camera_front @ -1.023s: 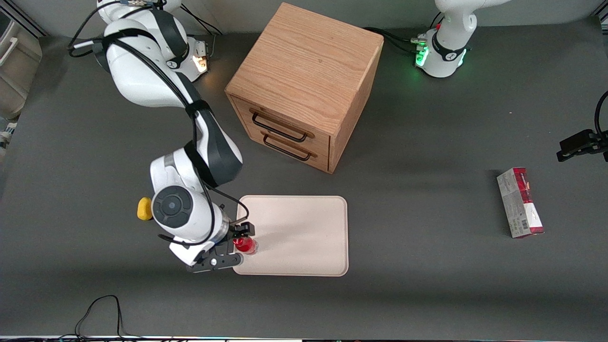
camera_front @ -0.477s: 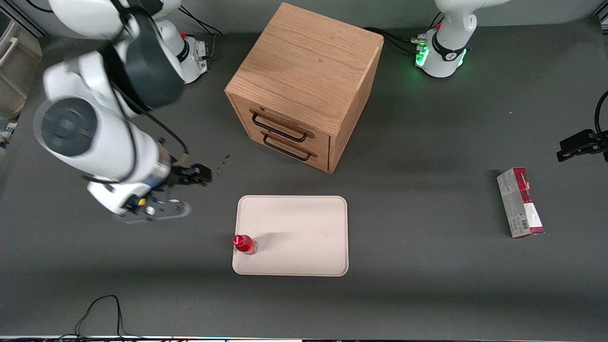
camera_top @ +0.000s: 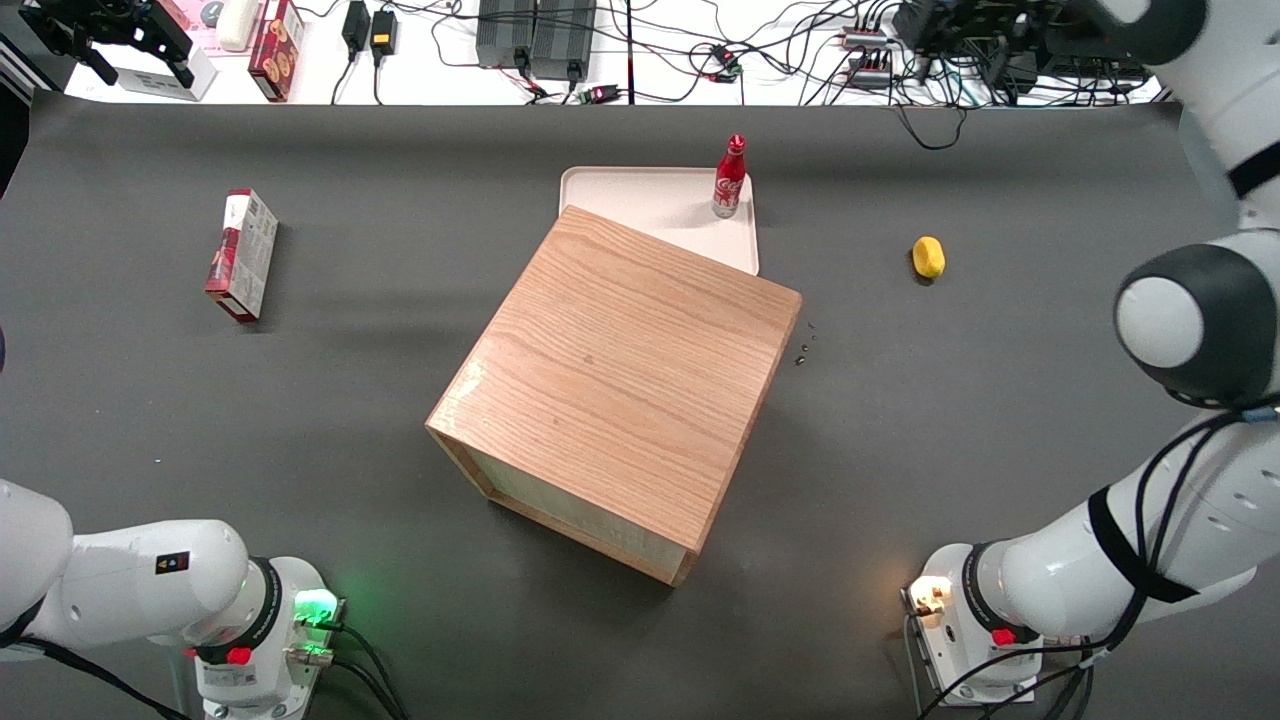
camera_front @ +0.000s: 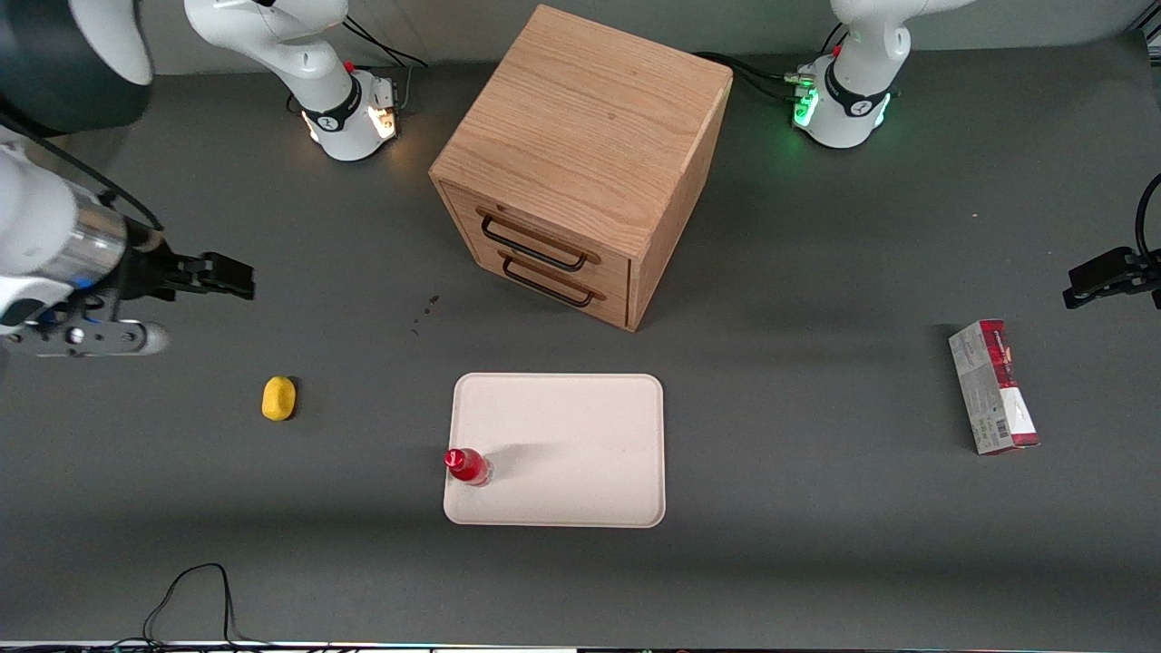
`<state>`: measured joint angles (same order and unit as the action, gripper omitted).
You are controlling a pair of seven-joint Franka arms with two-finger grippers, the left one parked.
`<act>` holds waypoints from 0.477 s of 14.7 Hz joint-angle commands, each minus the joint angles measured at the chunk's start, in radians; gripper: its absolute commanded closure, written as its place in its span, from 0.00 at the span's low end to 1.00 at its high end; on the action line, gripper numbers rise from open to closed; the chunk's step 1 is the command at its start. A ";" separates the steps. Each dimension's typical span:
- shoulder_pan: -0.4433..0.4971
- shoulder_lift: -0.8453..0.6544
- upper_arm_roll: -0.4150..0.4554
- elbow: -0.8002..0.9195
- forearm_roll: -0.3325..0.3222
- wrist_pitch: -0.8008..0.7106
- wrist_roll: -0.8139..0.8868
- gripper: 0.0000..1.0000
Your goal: Place coke bottle on tray
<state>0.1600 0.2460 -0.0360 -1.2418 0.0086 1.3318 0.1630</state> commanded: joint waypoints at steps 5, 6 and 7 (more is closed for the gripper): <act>-0.106 -0.209 -0.005 -0.320 0.013 0.196 -0.105 0.00; -0.115 -0.208 -0.005 -0.317 0.011 0.198 -0.109 0.00; -0.122 -0.209 -0.005 -0.315 0.008 0.198 -0.111 0.00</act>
<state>0.0584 0.0779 -0.0443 -1.5073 0.0088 1.4978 0.0826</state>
